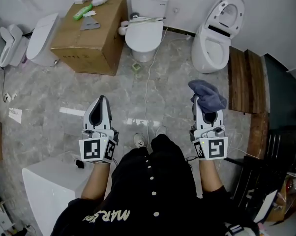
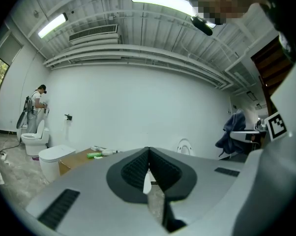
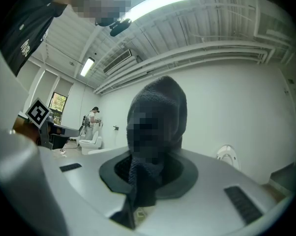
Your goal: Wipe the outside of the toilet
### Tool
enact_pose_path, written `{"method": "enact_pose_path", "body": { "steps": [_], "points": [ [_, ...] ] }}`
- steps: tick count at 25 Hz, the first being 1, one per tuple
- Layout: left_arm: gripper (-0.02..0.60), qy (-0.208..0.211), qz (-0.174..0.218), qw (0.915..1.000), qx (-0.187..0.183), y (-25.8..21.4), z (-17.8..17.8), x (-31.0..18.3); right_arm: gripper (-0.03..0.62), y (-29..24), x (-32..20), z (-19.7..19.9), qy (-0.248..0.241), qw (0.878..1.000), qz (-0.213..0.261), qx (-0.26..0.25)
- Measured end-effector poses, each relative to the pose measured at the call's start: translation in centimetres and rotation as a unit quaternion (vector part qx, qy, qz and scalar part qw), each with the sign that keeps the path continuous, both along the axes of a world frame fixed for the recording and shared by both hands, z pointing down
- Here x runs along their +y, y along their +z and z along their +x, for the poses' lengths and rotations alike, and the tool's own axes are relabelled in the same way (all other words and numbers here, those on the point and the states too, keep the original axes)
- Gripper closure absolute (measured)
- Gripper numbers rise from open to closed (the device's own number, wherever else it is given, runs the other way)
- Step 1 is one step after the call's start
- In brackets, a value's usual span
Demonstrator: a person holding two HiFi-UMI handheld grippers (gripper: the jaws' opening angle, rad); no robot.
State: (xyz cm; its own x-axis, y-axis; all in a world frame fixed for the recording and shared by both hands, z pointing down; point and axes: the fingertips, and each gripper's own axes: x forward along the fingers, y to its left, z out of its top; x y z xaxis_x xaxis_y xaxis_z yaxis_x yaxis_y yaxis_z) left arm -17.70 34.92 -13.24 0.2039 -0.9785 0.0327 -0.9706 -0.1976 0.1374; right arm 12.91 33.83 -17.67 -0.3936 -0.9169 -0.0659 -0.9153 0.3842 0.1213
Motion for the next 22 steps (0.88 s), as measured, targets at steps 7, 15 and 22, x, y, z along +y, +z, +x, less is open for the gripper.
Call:
{"method": "enact_pose_path", "body": {
  "steps": [7,15,22],
  "points": [
    [0.583,-0.002,0.003,0.9995,-0.033,-0.5,2.6,-3.2,0.530,0.1,-4.6,1.4,-0.011,1.000,0.011,0.007],
    [0.583,-0.025,0.008,0.9985,-0.048,-1.5,4.1,-8.1,0.530,-0.4,-10.8,2.6,-0.036,0.999,0.017,-0.004],
    [0.583,-0.033,0.010,0.9981,-0.051,-1.8,6.5,-12.1,0.528,-0.4,-15.6,4.8,-0.043,0.999,0.015,-0.023]
  ]
}}
